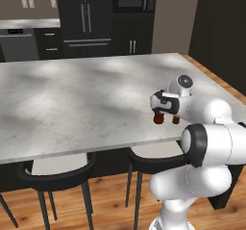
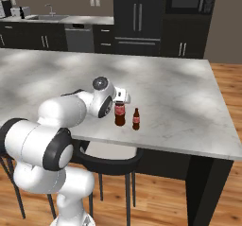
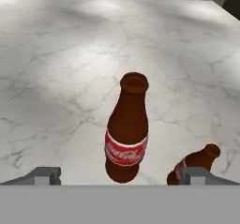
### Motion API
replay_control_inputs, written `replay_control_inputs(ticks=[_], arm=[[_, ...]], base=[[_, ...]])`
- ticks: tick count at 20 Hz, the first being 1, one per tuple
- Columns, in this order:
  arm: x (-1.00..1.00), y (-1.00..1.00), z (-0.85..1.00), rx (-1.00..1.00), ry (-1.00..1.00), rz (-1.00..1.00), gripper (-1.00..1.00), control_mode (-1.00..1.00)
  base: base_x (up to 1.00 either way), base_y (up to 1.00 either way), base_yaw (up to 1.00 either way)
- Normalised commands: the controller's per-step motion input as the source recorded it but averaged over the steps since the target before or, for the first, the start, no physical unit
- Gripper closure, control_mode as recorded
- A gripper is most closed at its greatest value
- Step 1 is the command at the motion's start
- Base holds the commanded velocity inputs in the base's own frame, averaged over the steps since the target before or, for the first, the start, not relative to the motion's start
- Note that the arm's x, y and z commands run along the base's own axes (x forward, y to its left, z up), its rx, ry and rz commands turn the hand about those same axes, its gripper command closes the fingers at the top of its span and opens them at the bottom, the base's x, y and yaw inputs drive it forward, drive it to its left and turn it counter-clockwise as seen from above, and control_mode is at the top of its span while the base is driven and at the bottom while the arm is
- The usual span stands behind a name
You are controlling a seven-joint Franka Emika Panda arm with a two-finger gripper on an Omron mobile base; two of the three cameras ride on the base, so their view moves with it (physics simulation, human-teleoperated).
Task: Place the large bottle from the dining counter next to the other large bottle outside the sink, and place the small bottle from the dining counter next to the other small bottle inside the sink.
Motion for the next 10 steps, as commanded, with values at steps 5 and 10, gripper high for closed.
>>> replay_control_inputs(ticks=[5, 10], arm=[[0.21, -0.01, -0.13, 0.00, 0.00, 0.00, -1.00, -1.00], [0.16, -0.07, -0.08, 0.00, 0.00, 0.00, -1.00, -1.00]], base=[[0.00, 0.00, 0.00], [0.00, 0.00, 0.00]])
